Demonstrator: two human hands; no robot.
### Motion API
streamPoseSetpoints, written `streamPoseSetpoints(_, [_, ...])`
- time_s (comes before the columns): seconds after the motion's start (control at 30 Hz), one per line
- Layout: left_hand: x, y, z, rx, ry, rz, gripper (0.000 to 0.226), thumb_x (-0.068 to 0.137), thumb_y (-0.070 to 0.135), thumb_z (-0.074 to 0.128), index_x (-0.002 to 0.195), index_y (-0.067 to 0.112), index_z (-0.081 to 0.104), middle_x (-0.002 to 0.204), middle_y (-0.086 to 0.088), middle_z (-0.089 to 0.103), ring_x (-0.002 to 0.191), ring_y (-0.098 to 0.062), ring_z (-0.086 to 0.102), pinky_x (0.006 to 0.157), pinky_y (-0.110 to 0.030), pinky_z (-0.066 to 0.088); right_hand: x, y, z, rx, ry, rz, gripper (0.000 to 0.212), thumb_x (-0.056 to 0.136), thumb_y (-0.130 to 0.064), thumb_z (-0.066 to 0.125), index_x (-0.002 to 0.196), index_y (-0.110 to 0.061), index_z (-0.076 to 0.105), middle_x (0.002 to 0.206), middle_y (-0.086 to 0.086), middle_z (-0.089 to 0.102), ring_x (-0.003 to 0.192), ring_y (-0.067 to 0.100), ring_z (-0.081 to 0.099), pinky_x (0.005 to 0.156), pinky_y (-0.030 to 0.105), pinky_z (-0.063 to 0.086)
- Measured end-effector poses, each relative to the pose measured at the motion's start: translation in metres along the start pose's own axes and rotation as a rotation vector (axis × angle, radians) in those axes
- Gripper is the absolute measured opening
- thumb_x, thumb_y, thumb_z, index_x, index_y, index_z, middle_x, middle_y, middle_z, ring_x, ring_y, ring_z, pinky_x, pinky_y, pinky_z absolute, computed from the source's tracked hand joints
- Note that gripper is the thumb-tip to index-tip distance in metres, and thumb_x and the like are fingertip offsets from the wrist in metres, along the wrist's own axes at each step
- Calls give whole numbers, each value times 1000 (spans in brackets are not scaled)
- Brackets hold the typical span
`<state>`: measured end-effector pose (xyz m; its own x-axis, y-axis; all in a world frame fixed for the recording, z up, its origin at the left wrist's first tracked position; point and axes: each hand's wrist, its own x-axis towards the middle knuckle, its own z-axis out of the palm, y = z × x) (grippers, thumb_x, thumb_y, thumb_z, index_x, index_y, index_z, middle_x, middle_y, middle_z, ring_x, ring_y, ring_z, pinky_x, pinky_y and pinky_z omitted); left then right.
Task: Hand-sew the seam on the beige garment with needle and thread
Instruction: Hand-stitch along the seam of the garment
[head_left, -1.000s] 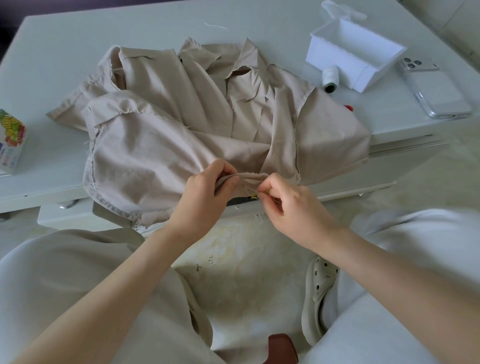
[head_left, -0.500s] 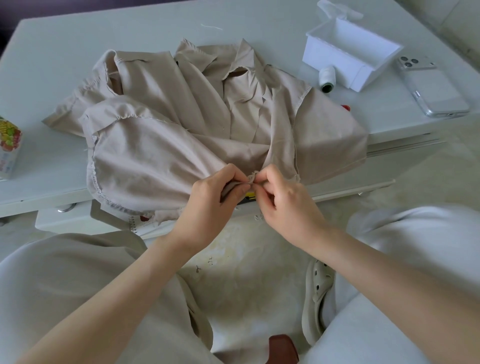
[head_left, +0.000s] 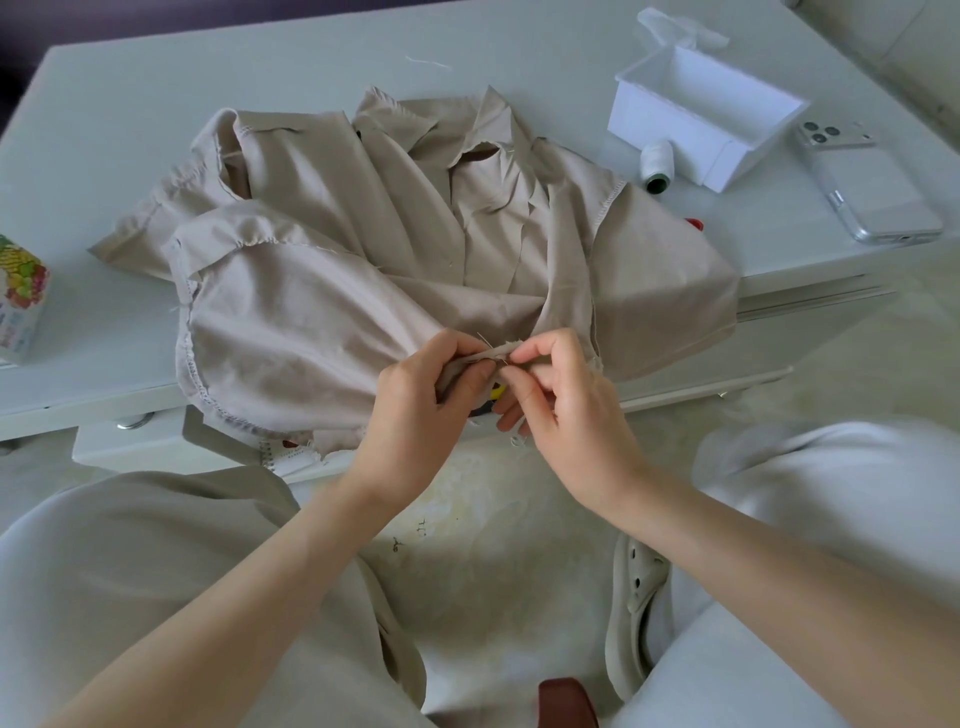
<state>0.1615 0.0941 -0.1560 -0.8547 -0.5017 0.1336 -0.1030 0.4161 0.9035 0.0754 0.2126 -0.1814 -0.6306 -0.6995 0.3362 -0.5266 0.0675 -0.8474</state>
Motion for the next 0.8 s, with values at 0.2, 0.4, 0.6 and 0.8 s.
streamPoseSetpoints(0.2, [2, 1, -1, -114, -1, -91, 10, 91, 9, 60, 84, 15, 65, 62, 8, 60, 61, -4, 52, 61, -13, 43, -2, -4, 1, 82, -57, 46, 14, 95, -12, 52, 95, -15, 39, 70, 5, 67, 59, 7, 64, 53, 12, 46])
streamPoseSetpoints(0.4, [5, 5, -4, -172, -35, -149, 13, 90, 7, 60, 81, 11, 68, 70, -1, 68, 70, -8, 62, 67, -22, 51, 1, -6, -2, 113, -151, 141, 21, 95, -13, 52, 84, -28, 42, 68, 1, 65, 55, 10, 64, 49, 16, 46])
streamPoseSetpoints(0.6, [11, 3, -6, -148, 88, -187, 16, 91, 8, 58, 79, 15, 66, 61, 14, 59, 60, 0, 52, 57, -10, 41, -4, -3, -1, 53, -247, 208, 14, 100, -11, 41, 93, -12, 53, 73, 1, 67, 61, 8, 65, 58, 15, 48])
streamPoseSetpoints(0.8, [14, -1, -8, -216, 81, -246, 15, 93, 12, 57, 81, 12, 67, 68, 1, 61, 68, -9, 54, 64, -19, 44, -5, -1, 0, 43, -227, 193, 21, 101, -10, 38, 96, -4, 57, 74, 1, 67, 64, 8, 65, 61, 18, 49])
